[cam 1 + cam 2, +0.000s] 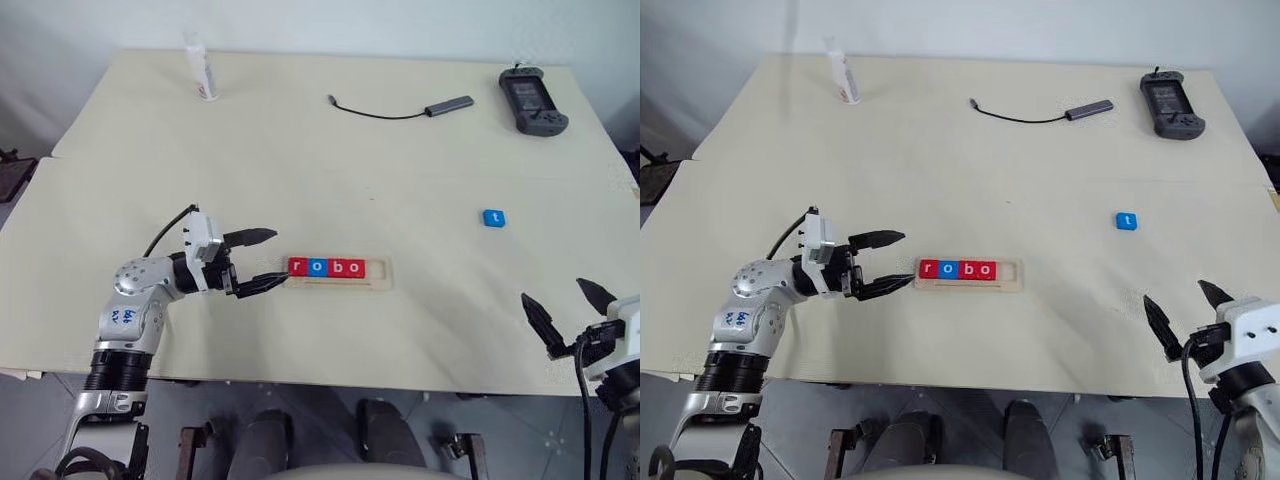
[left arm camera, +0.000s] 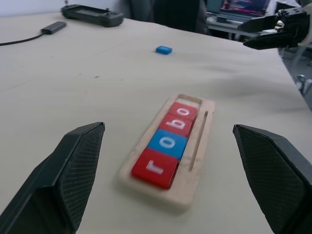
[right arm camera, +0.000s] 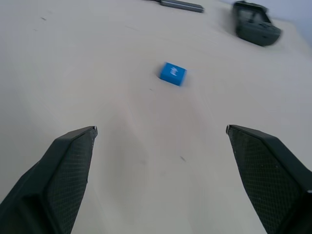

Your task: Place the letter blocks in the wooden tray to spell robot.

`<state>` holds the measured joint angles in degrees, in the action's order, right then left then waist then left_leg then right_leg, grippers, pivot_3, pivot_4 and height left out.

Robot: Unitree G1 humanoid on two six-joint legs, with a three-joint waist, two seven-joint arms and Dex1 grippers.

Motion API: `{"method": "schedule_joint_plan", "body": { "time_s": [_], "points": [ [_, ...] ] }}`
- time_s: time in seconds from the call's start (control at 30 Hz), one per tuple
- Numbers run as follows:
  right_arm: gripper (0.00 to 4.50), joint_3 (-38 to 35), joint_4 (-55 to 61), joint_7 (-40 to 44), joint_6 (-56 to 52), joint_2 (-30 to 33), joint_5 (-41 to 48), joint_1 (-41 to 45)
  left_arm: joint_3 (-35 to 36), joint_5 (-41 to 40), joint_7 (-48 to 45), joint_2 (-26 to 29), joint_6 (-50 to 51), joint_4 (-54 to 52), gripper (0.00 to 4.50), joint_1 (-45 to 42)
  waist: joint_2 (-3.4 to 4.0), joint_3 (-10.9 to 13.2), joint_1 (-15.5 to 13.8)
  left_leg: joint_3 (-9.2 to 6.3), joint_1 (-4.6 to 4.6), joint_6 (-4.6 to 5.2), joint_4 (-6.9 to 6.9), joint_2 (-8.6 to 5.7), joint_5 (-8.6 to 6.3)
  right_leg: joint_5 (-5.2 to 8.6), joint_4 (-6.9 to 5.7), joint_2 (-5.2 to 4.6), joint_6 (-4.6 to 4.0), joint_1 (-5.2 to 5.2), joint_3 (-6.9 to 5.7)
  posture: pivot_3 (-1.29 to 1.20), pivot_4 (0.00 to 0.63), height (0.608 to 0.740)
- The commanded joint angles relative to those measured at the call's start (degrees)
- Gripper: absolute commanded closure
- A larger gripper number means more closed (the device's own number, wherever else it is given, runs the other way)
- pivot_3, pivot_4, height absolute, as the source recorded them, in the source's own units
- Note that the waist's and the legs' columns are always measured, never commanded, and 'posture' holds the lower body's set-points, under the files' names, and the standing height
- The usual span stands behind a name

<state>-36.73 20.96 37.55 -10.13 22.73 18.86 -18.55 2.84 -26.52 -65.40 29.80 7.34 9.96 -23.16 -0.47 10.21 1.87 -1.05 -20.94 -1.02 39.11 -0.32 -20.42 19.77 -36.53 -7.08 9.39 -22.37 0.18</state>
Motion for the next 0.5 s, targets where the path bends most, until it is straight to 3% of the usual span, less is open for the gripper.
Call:
{"method": "schedule_joint_plan", "body": {
  "time_s": [0.03, 0.23, 0.5],
  "points": [
    [0.04, 2.5, -0.5, -1.8, -0.6, 1.7, 0.6, 3.1, 0.5, 0.3, 0.3, -0.2, -1.1, -0.6, 0.00, -0.4, 0.00, 0.0, 0.1, 0.00, 0.06, -0.01, 0.00, 0.01, 0.00, 0.00, 0.00, 0.01, 0.00, 0.00, 0.06, 0.00, 0.150, 0.740],
    [0.04, 6.2, -4.8, -5.0, -13.0, 8.2, 4.4, 16.6, 0.4, 0.4, -0.4, -0.6, -2.9, -1.9, 0.00, 0.6, 0.04, 0.0, -0.3, 0.07, 0.24, -0.01, 0.01, 0.02, 0.01, -0.04, -0.03, 0.00, -0.07, 0.02, 0.24, 0.00, 0.150, 0.740],
    [0.04, 18.8, -29.1, -10.1, -25.8, 14.4, -2.3, 42.9, -0.1, 0.4, 1.3, -1.7, -2.8, -5.1, 0.00, 2.7, 0.06, 0.0, -0.2, 0.01, 0.07, -0.01, 0.00, 0.05, 0.01, -0.06, -0.02, -0.02, -0.10, -0.09, 0.11, 0.00, 0.150, 0.740]
  ]
}}
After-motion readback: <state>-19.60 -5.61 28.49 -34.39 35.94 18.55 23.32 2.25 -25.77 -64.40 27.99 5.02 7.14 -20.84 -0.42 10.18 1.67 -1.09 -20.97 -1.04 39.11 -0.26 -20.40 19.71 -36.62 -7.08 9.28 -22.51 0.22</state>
